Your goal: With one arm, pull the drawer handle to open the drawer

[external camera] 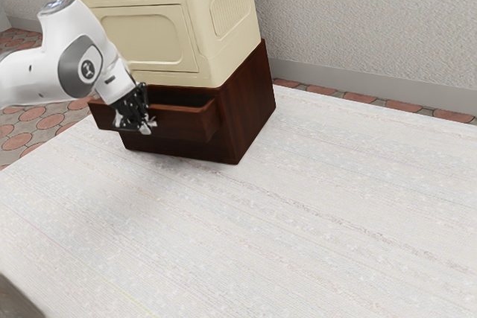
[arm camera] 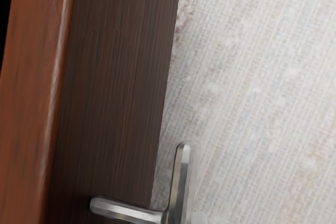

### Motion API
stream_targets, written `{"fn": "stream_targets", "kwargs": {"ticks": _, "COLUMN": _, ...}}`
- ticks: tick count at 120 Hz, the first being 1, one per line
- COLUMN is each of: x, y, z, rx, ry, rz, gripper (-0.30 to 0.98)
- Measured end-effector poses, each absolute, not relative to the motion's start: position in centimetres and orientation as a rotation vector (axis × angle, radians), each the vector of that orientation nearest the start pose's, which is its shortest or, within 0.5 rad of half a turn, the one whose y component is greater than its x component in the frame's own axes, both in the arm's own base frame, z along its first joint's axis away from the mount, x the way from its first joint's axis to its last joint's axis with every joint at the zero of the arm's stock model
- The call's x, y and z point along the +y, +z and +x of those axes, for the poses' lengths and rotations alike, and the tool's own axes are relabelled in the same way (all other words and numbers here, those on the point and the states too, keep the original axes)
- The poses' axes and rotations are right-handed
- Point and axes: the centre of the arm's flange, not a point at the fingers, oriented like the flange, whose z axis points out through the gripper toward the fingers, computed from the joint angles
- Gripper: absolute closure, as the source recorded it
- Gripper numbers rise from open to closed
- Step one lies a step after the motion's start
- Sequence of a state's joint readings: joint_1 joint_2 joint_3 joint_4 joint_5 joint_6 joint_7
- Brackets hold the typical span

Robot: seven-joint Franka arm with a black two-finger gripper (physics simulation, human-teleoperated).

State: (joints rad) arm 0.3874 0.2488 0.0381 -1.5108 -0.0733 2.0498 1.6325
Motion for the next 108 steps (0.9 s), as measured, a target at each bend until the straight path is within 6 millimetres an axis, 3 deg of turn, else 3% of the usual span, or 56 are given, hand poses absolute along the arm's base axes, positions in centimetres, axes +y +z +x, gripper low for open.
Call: {"fn": "stream_targets", "kwargs": {"ticks": 108, "x": 25.5, "y": 56.5, "z": 55.0, "rx": 1.595, "ry": -0.214, "rz": -2.605, "gripper": 0.76}}
